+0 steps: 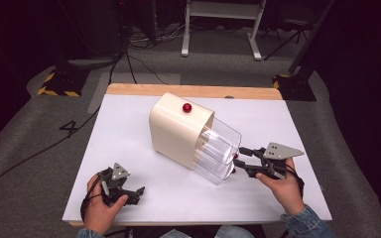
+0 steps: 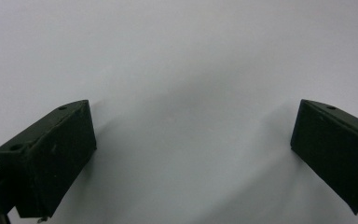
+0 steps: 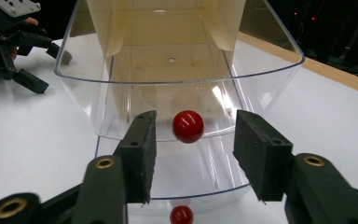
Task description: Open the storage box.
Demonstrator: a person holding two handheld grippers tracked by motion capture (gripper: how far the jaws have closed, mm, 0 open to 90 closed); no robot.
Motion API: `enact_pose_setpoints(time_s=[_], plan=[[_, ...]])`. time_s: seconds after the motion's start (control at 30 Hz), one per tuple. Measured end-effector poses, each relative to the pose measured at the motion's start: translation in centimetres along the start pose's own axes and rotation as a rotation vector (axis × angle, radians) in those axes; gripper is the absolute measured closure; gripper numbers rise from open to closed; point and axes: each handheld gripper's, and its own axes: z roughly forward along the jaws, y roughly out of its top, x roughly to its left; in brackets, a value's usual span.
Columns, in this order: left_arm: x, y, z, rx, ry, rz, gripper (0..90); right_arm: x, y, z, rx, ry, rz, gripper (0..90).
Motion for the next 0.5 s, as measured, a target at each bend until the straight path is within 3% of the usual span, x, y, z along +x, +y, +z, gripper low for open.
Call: enact_pose_setpoints(time_s=[0.2, 0.4, 0.5], plan=[[0.0, 0.0, 0.0, -0.001, 0.0, 0.0, 0.0, -0.2, -0.1, -1.1, 0.004, -0.008, 0.001, 45.8], [0.0, 0.0, 0.0, 0.0, -0.001, -0.001, 0.0, -1.1, -0.7, -2.8, 0.038, -0.067, -0.002, 42.8], [0.0, 0.0, 0.0, 0.0, 0.0, -0.001, 0.0, -1.8, -1.2, -3.8, 0.053, -0.094, 0.031, 41.8]])
